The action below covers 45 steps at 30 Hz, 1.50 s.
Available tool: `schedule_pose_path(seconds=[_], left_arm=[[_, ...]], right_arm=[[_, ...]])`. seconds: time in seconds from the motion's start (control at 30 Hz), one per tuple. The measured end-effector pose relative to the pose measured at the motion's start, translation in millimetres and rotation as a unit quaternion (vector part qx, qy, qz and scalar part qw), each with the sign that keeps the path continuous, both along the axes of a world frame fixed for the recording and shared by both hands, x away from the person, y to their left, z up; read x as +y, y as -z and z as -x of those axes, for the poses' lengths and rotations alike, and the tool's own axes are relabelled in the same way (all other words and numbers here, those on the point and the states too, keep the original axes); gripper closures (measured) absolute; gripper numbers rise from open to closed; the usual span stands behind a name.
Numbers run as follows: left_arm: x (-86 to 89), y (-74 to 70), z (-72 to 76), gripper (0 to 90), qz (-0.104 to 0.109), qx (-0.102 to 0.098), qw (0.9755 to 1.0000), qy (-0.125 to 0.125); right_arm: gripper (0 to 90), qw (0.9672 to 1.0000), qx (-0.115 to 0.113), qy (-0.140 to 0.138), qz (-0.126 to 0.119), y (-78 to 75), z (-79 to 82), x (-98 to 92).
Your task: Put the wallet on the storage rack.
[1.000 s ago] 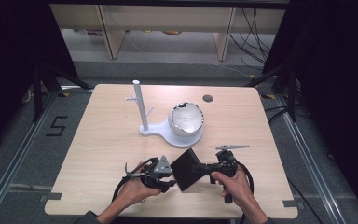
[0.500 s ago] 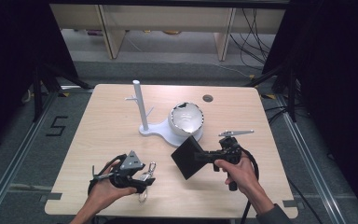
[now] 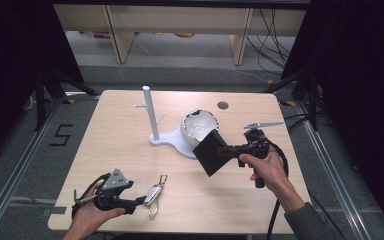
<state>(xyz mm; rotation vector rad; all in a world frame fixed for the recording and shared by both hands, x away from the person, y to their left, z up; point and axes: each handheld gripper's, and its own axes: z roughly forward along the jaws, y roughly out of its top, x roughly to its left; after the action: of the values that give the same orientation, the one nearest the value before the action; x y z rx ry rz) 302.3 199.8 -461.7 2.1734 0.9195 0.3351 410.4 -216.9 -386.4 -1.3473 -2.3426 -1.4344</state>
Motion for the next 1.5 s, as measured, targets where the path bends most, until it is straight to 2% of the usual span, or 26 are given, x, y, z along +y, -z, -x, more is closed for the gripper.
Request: schedule_pose_path(seconds=[0.07,0.1,0.27,0.33,0.37,0.4,0.47,0.53,0.57,0.6,0.63,0.7,0.8,0.87,0.9,0.93,0.97,1.07,1.1,1.2,1.33,1.37,1.43,1.5], left_arm=[[4.8,3.3,3.4,30.1,0.005,0.007,1.0000,-0.003],[8.8,6.7,6.2,29.7,-0.001,0.009,0.9999,-0.008],[13.8,15.7,11.9,28.4,0.000,0.023,0.9997,-0.009],[14.4,17.7,13.1,28.0,0.001,0.024,0.9996,-0.013],[16.5,20.4,14.4,27.9,0.003,0.026,0.9996,-0.011],[16.5,20.4,14.4,27.9,0.003,0.026,0.9996,-0.011],[18.9,23.2,15.4,27.9,-0.003,0.026,0.9995,-0.016],[18.7,24.7,16.0,27.7,0.003,0.029,0.9995,-0.014],[18.9,25.4,15.7,27.7,0.001,0.028,0.9995,-0.016],[18.9,25.4,15.7,27.7,0.001,0.028,0.9995,-0.016],[18.9,25.7,15.9,27.6,-0.002,0.028,0.9994,-0.019],[18.4,26.8,15.6,27.6,0.006,0.029,0.9993,-0.022],[19.6,26.3,15.5,27.4,-0.001,0.030,0.9994,-0.016],[19.0,27.6,15.3,27.3,-0.003,0.031,0.9993,-0.021],[17.7,28.2,15.7,27.2,0.003,0.031,0.9993,-0.023],[17.7,28.2,15.7,27.2,0.003,0.031,0.9993,-0.023],[17.5,28.6,16.0,27.2,0.001,0.029,0.9993,-0.022],[17.7,28.5,15.8,27.2,0.003,0.029,0.9993,-0.024],[19.1,27.7,15.4,27.2,-0.005,0.029,0.9994,-0.019],[19.7,27.3,15.7,27.2,-0.001,0.028,0.9994,-0.019],[19.6,27.4,15.5,27.2,-0.001,0.028,0.9995,-0.015],[18.0,29.0,15.7,27.2,0.009,0.028,0.9993,-0.021],[18.0,29.3,15.6,27.2,0.008,0.028,0.9993,-0.023],[18.2,29.2,16.0,27.2,0.008,0.028,0.9993,-0.023]], right_arm=[[77.6,1.0000,-0.004,0.006,-0.001,-7.1,-3.3,-4.0],[77.6,0.9999,-0.005,0.013,-0.002,-14.6,-5.8,-7.5],[77.6,0.9995,-0.018,0.027,-0.001,-28.5,-16.3,-16.4],[77.6,0.9994,-0.018,0.030,-0.001,-30.5,-18.9,-18.1],[77.5,0.9991,-0.009,0.040,-0.006,-33.8,-23.3,-20.4],[77.5,0.9989,-0.026,0.038,0.001,-33.9,-27.4,-22.8],[77.6,0.9988,-0.021,0.044,0.002,-36.6,-32.2,-24.5],[77.6,0.9983,-0.026,0.053,0.005,-38.0,-37.7,-26.1],[77.5,0.9982,-0.005,0.059,-0.006,-40.3,-38.3,-25.1],[77.5,0.9982,-0.005,0.059,-0.006,-40.3,-38.3,-25.1],[77.6,0.9981,-0.015,0.060,-0.003,-41.3,-44.6,-26.6],[77.5,0.9976,-0.020,0.066,-0.004,-41.1,-50.6,-27.5],[77.5,0.9975,-0.029,0.064,0.001,-40.9,-56.1,-28.4],[77.5,0.9971,-0.011,0.075,-0.006,-40.1,-63.1,-25.3],[77.5,0.9970,-0.023,0.074,0.003,-38.9,-66.9,-25.7],[77.5,0.9970,-0.023,0.074,0.003,-38.9,-66.9,-25.7],[77.5,0.9968,-0.010,0.080,-0.004,-37.4,-71.7,-22.0],[77.5,0.9964,-0.010,0.084,-0.004,-34.7,-77.4,-19.7],[77.5,0.9963,-0.006,0.086,-0.004,-33.3,-79.7,-18.2],[77.5,0.9961,-0.006,0.088,0.005,-27.3,-89.6,-13.3],[77.5,0.9954,0.003,0.096,0.006,-23.1,-95.2,-7.7],[77.5,0.9950,0.002,0.099,0.012,-21.0,-99.7,-5.2],[77.5,0.9944,0.012,0.105,0.005,-18.6,-103.2,-1.2],[77.5,0.9948,0.004,0.102,0.011,-15.2,-108.6,0.4]])
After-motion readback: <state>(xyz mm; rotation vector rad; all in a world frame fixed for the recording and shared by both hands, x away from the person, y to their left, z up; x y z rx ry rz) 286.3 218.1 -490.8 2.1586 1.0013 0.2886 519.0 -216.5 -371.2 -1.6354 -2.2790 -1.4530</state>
